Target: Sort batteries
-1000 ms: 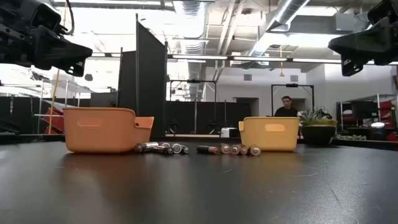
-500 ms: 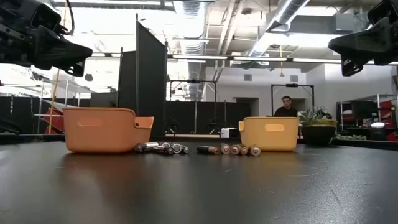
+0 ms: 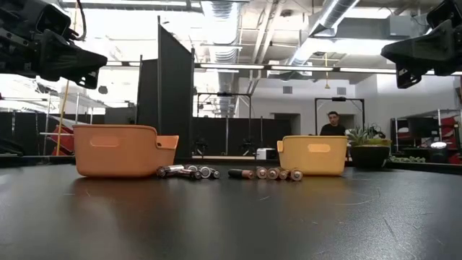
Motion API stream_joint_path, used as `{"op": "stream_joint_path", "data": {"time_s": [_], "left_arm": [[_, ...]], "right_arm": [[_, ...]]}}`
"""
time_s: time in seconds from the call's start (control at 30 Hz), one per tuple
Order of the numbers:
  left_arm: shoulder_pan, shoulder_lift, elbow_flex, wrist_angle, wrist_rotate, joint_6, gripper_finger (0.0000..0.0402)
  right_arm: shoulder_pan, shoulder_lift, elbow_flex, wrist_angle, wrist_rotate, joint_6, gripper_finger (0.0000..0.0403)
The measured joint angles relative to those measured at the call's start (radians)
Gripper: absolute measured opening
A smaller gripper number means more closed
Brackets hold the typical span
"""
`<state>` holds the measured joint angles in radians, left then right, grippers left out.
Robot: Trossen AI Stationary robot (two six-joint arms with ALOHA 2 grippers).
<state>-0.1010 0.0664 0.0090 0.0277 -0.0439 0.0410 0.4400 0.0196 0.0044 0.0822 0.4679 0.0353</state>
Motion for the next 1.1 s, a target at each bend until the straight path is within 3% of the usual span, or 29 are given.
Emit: {"op": "stream_joint_path", "data": {"time_s": [0.07, 0.2, 0.33, 0.5, 0.57, 0.6, 0.67, 0.73, 0.8, 0.93, 1.1], "left_arm": [[0.0, 0.0, 0.0, 0.001, -0.007, 0.057, 0.0], [0.0, 0.0, 0.0, 0.011, -0.054, 0.321, 0.0], [0.0, 0.0, 0.003, 0.017, -0.104, 0.594, 0.0], [0.0, 0.0, 0.003, 0.017, -0.108, 0.657, 0.0], [0.0, 0.0, 0.003, 0.026, -0.11, 0.624, 0.0], [0.0, 0.001, 0.003, 0.045, -0.11, 0.569, 0.0], [0.0, 0.0, 0.003, 0.089, -0.088, 0.365, 0.0], [-0.003, 0.0, 0.003, 0.118, -0.062, 0.123, 0.0], [-0.003, 0.0, 0.003, 0.141, -0.07, -0.05, 0.0], [-0.002, 0.006, 0.003, 0.209, -0.114, -0.17, 0.0], [-0.002, 0.006, 0.004, 0.3, -0.112, -0.29, 0.0]], "right_arm": [[0.0, 0.0, 0.0, 0.0, 0.0, -0.008, 0.0038], [-0.016, 0.0, 0.0, 0.045, 0.025, -0.164, 0.0038], [-0.026, 0.0, 0.0, 0.168, 0.029, -0.053, 0.0038], [-0.079, -0.001, 0.022, 0.513, 0.046, -0.109, 0.0038], [-0.111, -0.002, 0.071, 0.54, 0.05, -0.005, 0.0038], [-0.126, -0.001, 0.119, 0.463, 0.045, 0.046, 0.0038], [-0.147, 0.023, 0.229, 0.194, 0.006, 0.14, 0.0038], [-0.164, 0.118, 0.302, 0.047, -0.018, 0.236, 0.0038], [-0.172, 0.242, 0.341, 0.048, -0.04, 0.256, 0.0038], [-0.174, 0.479, 0.413, 0.136, -0.124, 0.229, 0.0038], [-0.175, 0.734, 0.488, 0.212, -0.125, 0.229, 0.0038]]}}
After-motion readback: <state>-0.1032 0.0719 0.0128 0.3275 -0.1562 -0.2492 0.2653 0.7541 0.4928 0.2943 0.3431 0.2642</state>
